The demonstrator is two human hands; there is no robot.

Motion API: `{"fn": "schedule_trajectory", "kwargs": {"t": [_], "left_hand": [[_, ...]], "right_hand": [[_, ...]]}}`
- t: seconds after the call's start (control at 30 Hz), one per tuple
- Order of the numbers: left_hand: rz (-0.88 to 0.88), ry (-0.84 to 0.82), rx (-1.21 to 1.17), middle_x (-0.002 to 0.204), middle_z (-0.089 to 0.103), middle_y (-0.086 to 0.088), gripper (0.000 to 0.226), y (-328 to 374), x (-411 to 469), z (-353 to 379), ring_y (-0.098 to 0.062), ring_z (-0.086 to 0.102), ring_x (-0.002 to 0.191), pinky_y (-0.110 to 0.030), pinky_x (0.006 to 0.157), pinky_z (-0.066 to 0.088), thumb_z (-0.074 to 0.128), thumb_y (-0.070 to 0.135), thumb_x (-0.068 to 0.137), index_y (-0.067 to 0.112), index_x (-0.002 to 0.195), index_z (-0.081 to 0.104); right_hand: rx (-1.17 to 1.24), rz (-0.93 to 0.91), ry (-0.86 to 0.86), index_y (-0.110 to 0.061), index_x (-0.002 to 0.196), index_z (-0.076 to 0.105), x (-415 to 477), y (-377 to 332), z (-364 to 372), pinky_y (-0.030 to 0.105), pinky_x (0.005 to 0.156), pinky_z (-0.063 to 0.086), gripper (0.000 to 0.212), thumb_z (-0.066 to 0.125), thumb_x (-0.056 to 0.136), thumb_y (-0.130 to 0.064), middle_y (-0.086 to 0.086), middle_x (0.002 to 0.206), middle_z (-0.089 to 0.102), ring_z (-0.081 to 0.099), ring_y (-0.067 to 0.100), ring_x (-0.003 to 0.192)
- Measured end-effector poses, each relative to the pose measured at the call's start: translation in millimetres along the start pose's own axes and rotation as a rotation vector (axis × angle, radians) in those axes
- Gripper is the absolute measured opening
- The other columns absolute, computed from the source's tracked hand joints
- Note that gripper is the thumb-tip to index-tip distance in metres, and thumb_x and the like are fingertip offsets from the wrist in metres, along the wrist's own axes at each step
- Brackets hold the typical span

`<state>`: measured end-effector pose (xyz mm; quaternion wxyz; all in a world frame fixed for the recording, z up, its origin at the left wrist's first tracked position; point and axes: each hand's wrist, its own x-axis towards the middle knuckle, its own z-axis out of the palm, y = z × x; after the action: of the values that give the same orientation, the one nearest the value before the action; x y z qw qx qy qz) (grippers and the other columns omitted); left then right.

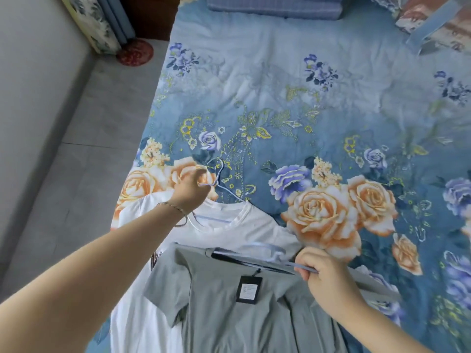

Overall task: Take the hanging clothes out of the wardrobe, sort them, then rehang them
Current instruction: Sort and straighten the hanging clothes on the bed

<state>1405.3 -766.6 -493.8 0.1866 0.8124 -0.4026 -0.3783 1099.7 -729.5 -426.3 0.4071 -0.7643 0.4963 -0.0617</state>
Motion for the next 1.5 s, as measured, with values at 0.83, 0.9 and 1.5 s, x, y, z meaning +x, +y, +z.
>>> {"fn": "schedule_trajectory", "kwargs": {"t": [0.83,0.9,1.5], "left_hand": [[0.49,0.653,0.548,0.046,0.051,-0.001,0.032,119,-468,95,-0.025,0.054,0.043,-0.021,0.043,0.027,0.039,0.034,0.079,0.015,0.054,0.043],[0.529,0.659,0.64,0.046,0.051,0.002,0.033,111,-495,98,-0.023,0.054,0.041,-0.015,0.039,0.015,0.039,0.035,0.081,0.014,0.055,0.046],[0.711,0.61,0.798,0.047,0.051,0.0,0.048,103,-557,111,-0.024,0.054,0.044,-0.022,0.036,0.038,0.044,0.039,0.08,0.013,0.043,0.056]], "right_hand": [[-0.822,-0.379,-0.415,-0.021,0.092,0.03,-264,-4,-206,0.034,0.069,0.037,0.014,0.034,0.092,-0.007,0.003,0.082,0.044,0.049,0.027,0.082],[-0.83,-0.376,-0.443,-0.02,0.09,0.03,-294,-9,-208,0.036,0.069,0.038,0.013,0.035,0.092,-0.007,0.004,0.083,0.044,0.047,0.027,0.078],[-0.755,-0.325,-0.159,-0.03,0.066,0.034,-409,-10,-196,0.034,0.069,0.042,0.033,0.042,0.087,-0.006,-0.005,0.087,0.042,0.048,0.024,0.084]]}}
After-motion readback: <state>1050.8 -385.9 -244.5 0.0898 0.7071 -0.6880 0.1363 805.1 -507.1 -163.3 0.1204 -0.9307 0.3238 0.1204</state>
